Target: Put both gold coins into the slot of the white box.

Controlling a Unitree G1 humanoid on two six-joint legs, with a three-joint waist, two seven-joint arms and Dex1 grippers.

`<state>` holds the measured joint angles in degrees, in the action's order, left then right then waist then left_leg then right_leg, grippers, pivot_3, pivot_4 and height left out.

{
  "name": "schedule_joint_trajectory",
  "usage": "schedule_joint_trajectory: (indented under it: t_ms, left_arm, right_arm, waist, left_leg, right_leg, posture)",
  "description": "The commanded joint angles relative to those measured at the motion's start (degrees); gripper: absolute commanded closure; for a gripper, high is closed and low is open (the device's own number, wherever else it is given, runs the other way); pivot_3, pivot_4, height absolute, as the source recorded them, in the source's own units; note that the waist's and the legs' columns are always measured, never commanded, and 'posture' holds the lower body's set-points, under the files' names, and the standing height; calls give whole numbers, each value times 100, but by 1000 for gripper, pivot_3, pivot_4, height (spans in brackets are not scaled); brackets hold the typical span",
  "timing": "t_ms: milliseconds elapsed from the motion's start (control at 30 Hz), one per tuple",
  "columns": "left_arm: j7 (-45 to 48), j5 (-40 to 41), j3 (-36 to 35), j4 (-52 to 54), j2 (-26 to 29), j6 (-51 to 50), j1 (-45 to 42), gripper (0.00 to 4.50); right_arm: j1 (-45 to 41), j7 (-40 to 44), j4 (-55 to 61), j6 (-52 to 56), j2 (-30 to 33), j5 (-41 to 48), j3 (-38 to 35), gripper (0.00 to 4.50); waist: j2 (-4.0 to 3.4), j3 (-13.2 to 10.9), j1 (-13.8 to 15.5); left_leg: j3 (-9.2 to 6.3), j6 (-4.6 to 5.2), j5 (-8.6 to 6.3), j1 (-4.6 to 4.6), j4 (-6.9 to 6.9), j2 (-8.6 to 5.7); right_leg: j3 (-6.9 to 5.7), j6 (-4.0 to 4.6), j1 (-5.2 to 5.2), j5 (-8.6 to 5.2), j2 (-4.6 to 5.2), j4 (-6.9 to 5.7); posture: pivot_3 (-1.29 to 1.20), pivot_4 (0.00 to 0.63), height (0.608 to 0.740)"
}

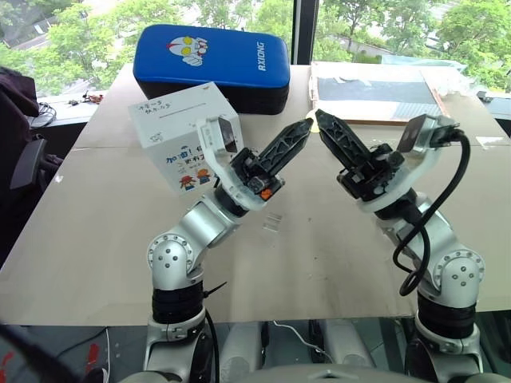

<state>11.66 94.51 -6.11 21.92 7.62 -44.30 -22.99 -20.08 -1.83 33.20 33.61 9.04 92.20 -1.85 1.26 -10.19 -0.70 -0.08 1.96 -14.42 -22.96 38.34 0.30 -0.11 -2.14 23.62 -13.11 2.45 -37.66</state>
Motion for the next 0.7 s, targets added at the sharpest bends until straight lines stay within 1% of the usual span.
schedule_joint_trajectory:
  t_ms: [33, 100, 133, 200, 300, 367, 433, 500, 633, 700]
  left_arm:
    - [369, -410, -23, -113, 405, -38, -185, 4500]
    - [590, -671, -168, -365, 722, -11, -411, 4500]
    - [706, -781, -232, -467, 862, 7, -511, 4500]
    - [1164, -1150, -481, -796, 1518, -9, -868, 4500]
    - [2098, -2066, -495, -1243, 2609, 24, -1304, 4500]
    - [2978, -2985, -234, -1752, 3381, 272, -1718, 4500]
    - [3845, -3999, 85, -2654, 3944, 823, -2275, 4500]
    - [4615, -4792, 344, -3659, 4246, 1393, -2784, 4500]
    - [5895, -5931, 646, -5364, 4427, 2476, -3592, 4500]
    - [6381, -6436, 785, -6065, 4477, 2926, -3907, 4500]
  right_arm:
    - [-109, -119, 104, -139, -11, -123, 20, 3865]
    - [-92, -174, 87, -166, 32, -308, -3, 3095]
    - [-78, -193, 85, -184, 55, -429, -20, 2589]
    - [-45, -146, -7, -181, 265, -813, -144, 1661]
    - [38, 375, 11, -64, 764, -1356, -179, 1661]
    - [42, 953, 49, -225, 1172, -2230, -60, 1661]
    - [-20, 1519, 61, -313, 1613, -3030, 143, 1661]
    - [-97, 1986, 50, -494, 1831, -3597, 318, 1661]
    - [-268, 2584, 46, -925, 1965, -4585, 575, 1661]
    - [-375, 2718, 51, -1010, 1981, -4945, 671, 1661]
  waist:
    - [0, 0, -4]
    - [-1, 0, -3]
    - [-1, 0, -3]
    - [-1, -1, -4]
    - [-4, -3, -13]
    - [-4, -3, -10]
    - [-5, -4, -1]
    - [-5, -4, 10]
    - [-5, -4, -2]
    - [-4, -3, -8]
  left_leg:
    - [0, 0, 0, 0, 0, 0]
    - [-1, 0, 0, 1, -1, 0]
    - [-1, 0, 0, 1, -1, 0]
    - [-1, 0, 0, 1, -1, 0]
    - [4, 0, 0, -4, -4, 0]
    - [6, 0, 0, -3, -14, 1]
    - [7, 0, 0, -5, -23, -1]
    - [6, 0, 0, -7, -31, -5]
    - [10, 0, 0, -12, -49, 3]
    - [7, 1, -1, -38, -49, 8]
  right_leg:
    - [0, 0, 0, 0, 0, 0]
    - [-2, 2, 1, -1, -4, -1]
    - [-3, 2, 1, -1, -5, -1]
    - [-3, 3, 1, -2, -7, 0]
    - [-1, 4, 9, -3, -10, 3]
    - [0, 2, 9, -3, -11, 13]
    - [-1, 2, 11, -3, -15, 27]
    - [-4, 3, 11, -4, -17, 40]
    - [-2, -1, 13, 0, -21, 69]
    - [-4, -2, 37, 1, -21, 73]
  posture:
    - [0, 150, 740]
    - [0, 150, 740]
    - [0, 150, 740]
    - [0, 150, 740]
    - [0, 150, 740]
    - [0, 150, 740]
    - [0, 150, 740]
    - [0, 150, 740]
    - [0, 150, 740]
    - [0, 150, 740]
